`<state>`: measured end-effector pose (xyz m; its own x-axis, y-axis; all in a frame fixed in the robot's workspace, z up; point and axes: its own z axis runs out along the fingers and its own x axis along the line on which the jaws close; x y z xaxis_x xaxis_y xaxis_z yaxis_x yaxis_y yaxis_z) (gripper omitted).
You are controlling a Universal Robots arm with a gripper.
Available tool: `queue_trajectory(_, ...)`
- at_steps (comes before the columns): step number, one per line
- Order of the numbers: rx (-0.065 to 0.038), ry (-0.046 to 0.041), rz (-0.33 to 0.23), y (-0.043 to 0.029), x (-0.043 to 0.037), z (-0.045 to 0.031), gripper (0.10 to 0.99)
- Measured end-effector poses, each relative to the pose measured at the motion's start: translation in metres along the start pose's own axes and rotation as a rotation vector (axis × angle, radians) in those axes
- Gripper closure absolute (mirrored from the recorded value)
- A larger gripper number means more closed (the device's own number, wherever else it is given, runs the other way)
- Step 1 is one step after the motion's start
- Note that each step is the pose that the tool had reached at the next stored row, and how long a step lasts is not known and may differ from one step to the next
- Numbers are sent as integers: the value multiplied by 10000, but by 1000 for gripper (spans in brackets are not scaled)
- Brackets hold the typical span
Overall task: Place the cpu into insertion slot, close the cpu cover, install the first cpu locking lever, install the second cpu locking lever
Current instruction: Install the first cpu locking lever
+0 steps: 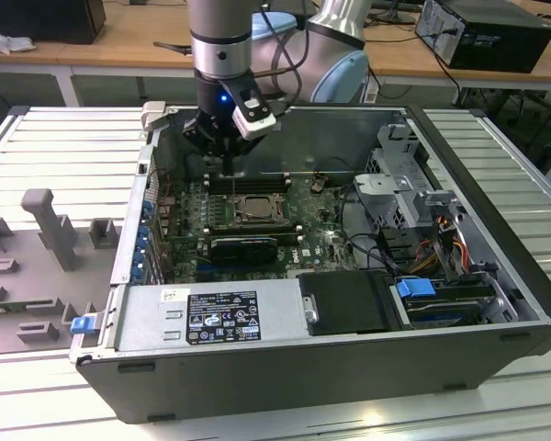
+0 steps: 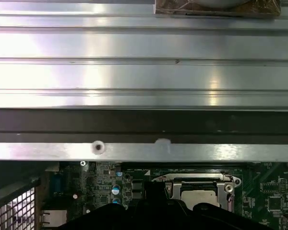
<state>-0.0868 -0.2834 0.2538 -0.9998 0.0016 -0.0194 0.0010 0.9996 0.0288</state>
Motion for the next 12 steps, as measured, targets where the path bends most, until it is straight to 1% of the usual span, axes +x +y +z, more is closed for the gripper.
queue_trajectory(1, 0, 5, 4, 0, -50, 3, 980)
queue_trajectory(3, 1, 10, 13, -1, -100, 6, 980)
queue_trajectory(7, 0, 13, 46, -5, -159, 11, 980)
queue_trajectory(11, 2, 14, 57, -18, -224, 38, 980)
queue_trajectory(12, 1, 14, 56, -19, -286, 66, 980)
